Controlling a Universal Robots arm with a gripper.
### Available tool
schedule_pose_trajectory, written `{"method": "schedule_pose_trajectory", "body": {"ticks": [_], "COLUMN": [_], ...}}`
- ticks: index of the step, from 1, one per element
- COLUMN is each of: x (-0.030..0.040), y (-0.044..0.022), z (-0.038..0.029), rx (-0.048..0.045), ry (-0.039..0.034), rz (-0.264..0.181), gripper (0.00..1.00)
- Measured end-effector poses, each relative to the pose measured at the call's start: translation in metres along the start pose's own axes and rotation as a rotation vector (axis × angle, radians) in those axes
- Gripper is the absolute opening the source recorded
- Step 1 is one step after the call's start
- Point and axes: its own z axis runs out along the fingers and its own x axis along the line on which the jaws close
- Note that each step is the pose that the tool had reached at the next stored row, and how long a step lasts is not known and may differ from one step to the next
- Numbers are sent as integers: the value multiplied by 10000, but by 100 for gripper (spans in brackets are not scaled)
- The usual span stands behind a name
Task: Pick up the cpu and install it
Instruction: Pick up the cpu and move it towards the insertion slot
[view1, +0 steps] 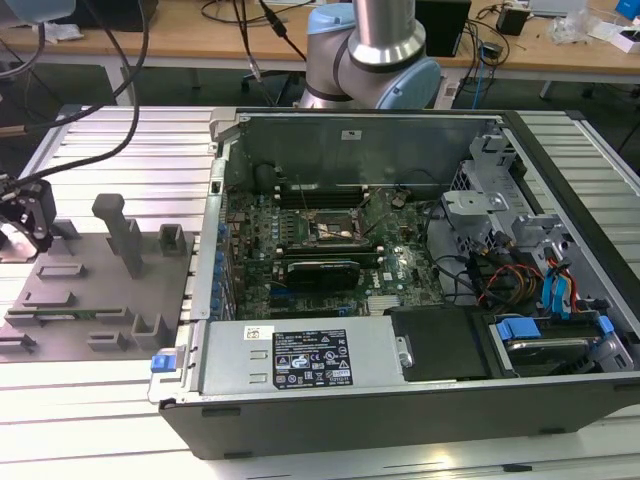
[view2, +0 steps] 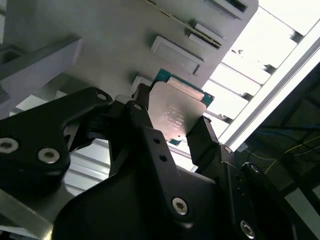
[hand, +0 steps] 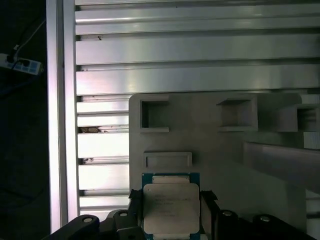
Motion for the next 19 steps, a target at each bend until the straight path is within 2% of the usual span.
{"method": "schedule_pose_trajectory", "body": {"ticks": [9, 16, 19], "x": [-1, -2, -3], "y": [6, 14, 16], "z": [-177, -387, -446], "rx": [-1, -1, -1], "ry": [-1, -1, 0], "rz": [0, 0, 0], "gripper": [55, 55, 55]}}
